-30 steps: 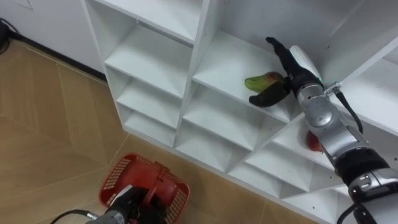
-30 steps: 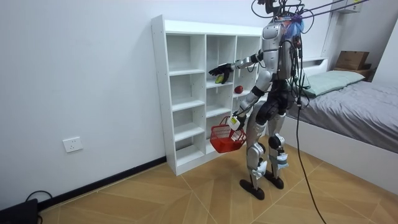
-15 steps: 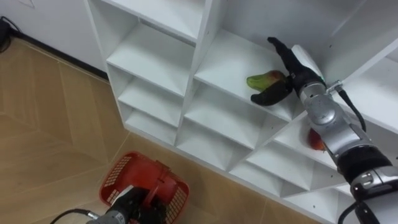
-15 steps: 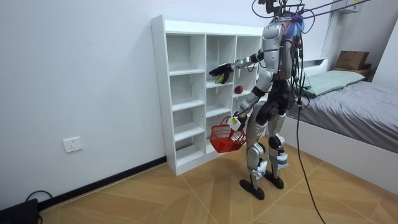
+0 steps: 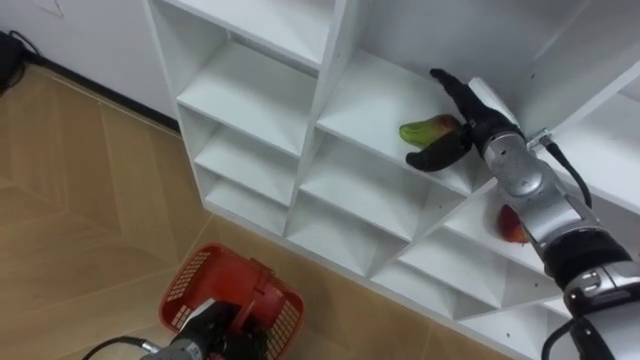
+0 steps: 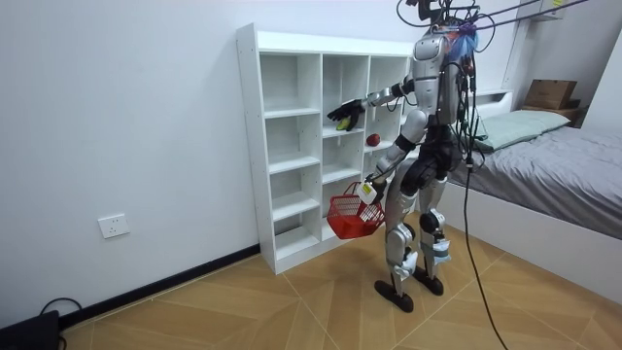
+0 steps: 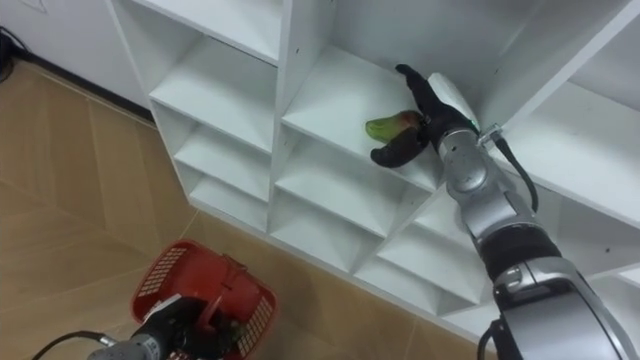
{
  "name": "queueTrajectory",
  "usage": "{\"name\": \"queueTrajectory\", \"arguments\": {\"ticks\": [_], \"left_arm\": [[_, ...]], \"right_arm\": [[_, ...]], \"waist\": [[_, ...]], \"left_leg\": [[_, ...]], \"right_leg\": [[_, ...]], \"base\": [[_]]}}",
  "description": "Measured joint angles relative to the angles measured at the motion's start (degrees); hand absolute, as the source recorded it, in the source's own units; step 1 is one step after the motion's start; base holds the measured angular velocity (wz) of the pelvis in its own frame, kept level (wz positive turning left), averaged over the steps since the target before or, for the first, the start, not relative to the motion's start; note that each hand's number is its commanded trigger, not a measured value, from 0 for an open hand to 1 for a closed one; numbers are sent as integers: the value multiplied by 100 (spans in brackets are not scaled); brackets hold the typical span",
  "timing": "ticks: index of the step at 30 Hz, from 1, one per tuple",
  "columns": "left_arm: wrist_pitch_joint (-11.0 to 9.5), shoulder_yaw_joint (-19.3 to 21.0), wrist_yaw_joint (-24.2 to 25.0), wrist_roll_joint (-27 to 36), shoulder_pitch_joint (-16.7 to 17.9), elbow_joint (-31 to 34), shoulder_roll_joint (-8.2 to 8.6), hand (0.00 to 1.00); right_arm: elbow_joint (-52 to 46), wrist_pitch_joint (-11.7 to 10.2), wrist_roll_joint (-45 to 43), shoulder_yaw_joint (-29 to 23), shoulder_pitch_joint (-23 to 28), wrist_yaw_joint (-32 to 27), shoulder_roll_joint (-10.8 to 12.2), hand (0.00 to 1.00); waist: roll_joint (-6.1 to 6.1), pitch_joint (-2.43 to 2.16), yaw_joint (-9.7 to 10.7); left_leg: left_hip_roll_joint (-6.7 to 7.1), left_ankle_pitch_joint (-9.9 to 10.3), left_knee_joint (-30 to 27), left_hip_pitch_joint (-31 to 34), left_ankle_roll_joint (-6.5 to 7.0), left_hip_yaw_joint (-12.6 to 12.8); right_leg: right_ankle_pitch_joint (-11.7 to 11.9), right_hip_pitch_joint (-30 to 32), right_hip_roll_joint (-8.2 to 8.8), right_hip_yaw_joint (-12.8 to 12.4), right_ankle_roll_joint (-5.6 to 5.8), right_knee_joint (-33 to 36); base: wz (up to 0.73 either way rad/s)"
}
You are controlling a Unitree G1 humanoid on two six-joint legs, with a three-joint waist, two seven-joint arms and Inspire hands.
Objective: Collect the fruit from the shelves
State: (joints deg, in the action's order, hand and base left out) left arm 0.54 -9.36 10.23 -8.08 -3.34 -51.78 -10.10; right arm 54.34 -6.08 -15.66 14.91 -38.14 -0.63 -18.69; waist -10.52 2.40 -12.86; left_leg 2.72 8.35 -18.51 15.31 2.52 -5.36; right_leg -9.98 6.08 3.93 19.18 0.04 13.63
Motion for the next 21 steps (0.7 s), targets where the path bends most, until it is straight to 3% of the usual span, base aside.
{"name": "queueTrajectory", "arguments": {"ticks": [2,5,21], "left_arm": [[0,0,0,0,-7,0,0,100],[0,0,-3,0,-14,-1,1,100],[18,1,-2,1,-25,-2,18,100]], "right_arm": [[23,3,58,0,-7,55,0,80],[115,3,188,1,-42,135,0,100],[218,114,197,20,-53,276,9,100]], "waist": [[-1,-1,0],[0,-1,-4],[9,0,-41]], "left_leg": [[0,-13,-1,-3,-3,-5],[2,-28,1,-6,-7,-12],[6,-35,9,-8,-3,-10]], "right_leg": [[0,0,1,4,0,1],[1,-2,3,17,-1,5],[2,7,12,25,-3,7]], "base": [[0],[0],[0]]}}
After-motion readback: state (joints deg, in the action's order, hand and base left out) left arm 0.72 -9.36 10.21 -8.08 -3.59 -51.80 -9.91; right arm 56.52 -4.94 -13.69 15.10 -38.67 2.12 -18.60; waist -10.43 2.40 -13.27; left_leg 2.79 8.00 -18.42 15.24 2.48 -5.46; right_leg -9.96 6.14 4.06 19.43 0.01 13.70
